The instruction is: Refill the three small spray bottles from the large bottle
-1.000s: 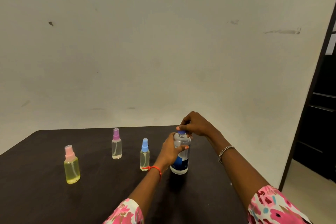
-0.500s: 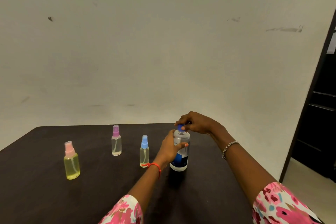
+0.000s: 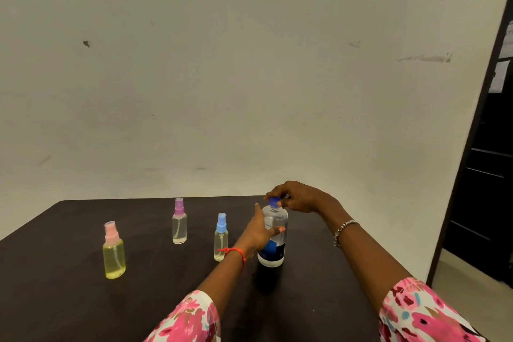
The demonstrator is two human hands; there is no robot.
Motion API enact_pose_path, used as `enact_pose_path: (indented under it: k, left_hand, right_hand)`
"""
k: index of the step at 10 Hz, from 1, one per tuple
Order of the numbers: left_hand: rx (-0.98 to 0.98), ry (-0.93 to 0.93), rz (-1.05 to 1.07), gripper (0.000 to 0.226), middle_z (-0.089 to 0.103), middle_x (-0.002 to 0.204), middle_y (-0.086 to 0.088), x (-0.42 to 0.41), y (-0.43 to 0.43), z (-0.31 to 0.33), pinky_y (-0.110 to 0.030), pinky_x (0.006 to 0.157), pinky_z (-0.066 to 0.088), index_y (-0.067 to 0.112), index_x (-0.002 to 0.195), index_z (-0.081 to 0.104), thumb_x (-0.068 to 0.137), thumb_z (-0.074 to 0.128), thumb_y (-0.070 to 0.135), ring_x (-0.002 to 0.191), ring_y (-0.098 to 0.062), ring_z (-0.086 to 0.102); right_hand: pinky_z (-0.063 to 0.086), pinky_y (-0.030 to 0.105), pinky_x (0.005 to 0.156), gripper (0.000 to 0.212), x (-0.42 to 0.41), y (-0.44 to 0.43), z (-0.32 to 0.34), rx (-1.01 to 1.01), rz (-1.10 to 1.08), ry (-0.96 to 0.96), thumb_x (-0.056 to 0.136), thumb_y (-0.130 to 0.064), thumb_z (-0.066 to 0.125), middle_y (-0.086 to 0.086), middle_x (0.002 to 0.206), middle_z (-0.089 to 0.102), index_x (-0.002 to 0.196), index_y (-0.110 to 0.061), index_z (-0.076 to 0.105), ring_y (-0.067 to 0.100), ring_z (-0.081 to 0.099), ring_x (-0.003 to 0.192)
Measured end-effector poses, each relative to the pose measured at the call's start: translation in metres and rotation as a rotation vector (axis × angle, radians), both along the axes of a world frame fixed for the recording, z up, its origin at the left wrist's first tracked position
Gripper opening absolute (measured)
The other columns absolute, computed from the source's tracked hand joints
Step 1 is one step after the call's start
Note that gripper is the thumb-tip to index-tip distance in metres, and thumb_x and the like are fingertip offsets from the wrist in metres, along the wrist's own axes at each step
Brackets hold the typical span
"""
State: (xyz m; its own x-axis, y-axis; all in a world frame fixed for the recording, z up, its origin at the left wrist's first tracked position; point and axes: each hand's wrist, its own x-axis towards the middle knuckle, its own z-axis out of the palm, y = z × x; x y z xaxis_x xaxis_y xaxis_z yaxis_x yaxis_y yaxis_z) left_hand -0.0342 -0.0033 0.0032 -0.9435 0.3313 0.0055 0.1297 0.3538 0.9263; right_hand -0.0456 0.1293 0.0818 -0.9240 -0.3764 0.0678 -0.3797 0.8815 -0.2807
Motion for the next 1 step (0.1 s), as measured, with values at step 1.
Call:
enact_pose_path:
  k: [1]
  left_hand:
    - [-0.048,-0.024,0.014,0.110,0.017,0.155,-0.012,0.0051,-0.0077,-0.0012,-0.041,0.113,0.024,0.012,0.141,-0.022,0.079,0.068,0.021,0.141,-0.029,0.022]
  right_hand:
    - [0.039,0.033,0.097,0.062,0.0091,0.0046,0.0047,-0.033,0.010,-0.043,0.085,-0.015,0.060,0.008,0.146,0.037,0.140,-0.027,0.032,0.026,0.048,0.118]
